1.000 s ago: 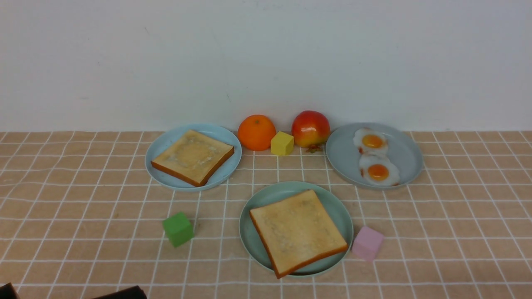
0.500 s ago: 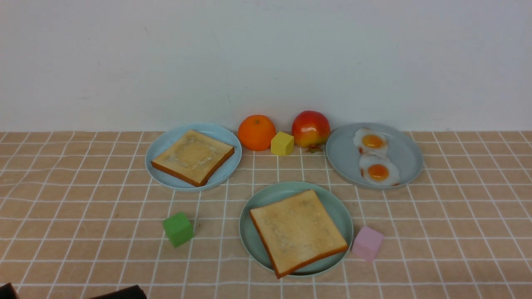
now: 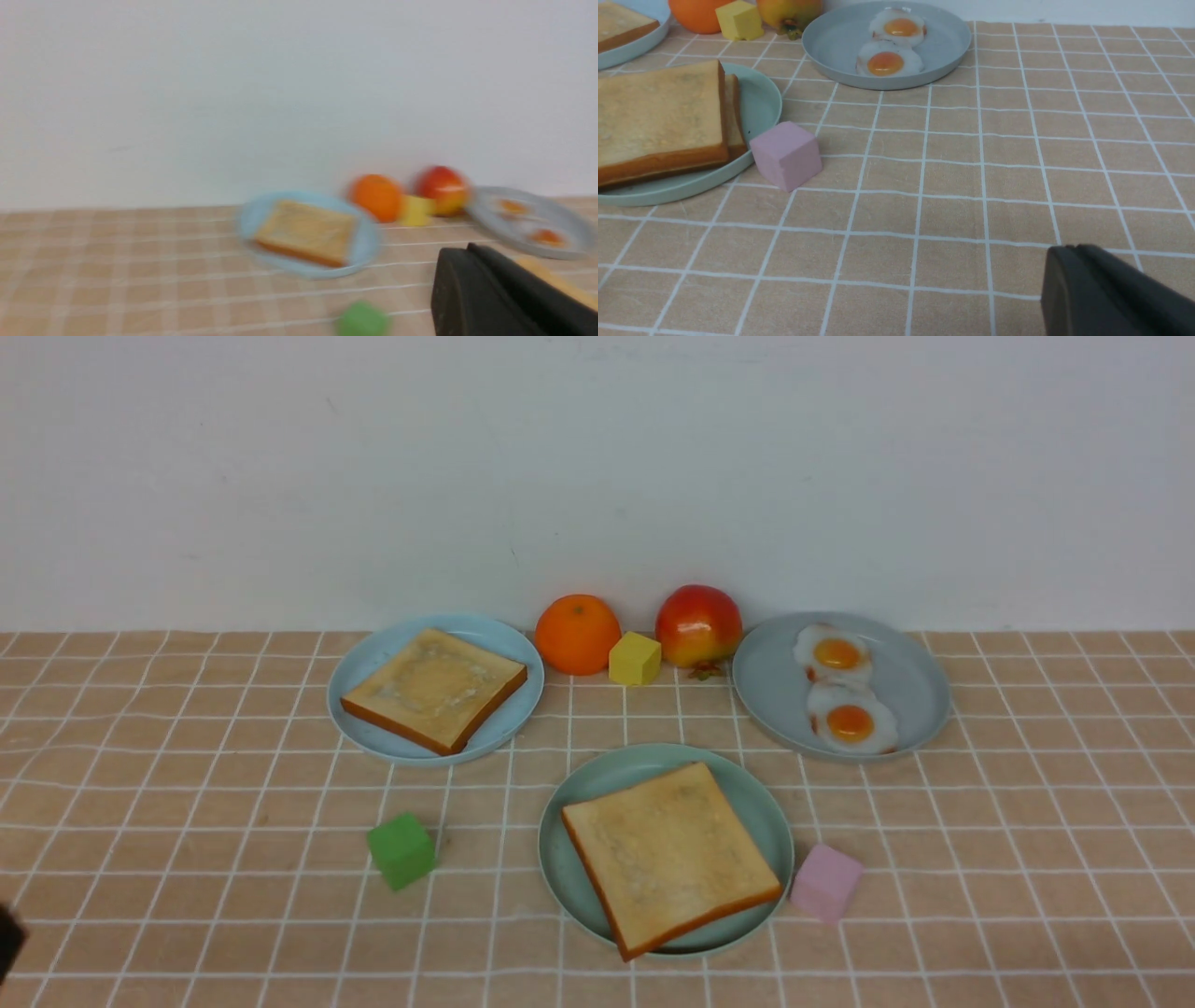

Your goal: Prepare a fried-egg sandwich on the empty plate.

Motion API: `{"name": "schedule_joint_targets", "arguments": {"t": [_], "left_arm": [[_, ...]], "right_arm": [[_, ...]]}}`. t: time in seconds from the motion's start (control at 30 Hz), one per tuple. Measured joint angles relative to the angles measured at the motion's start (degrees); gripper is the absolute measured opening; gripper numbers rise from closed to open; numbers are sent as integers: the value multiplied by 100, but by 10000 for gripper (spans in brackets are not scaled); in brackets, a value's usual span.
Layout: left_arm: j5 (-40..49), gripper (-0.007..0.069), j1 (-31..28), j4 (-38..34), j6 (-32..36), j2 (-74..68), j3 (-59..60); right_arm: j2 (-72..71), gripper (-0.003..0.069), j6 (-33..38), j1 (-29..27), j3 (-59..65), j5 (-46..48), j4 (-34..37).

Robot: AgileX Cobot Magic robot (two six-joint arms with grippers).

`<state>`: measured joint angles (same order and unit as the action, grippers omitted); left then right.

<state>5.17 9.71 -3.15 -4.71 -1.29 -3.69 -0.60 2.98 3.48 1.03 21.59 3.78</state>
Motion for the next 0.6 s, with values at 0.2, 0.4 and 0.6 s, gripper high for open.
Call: {"name": "schedule_joint_targets", "arguments": {"t": [0.2, 0.4, 0.6], "left_arm": [[1467, -13, -736, 47, -736, 187, 543], [1611, -13, -717, 66, -998, 187, 549], [1603, -13, -717, 71, -1009, 187, 549]], "right_arm": [[0, 20, -6, 0, 0, 3, 0], [0, 28, -11, 0, 0, 3, 0], [0, 37, -11, 0, 0, 3, 0]]}}
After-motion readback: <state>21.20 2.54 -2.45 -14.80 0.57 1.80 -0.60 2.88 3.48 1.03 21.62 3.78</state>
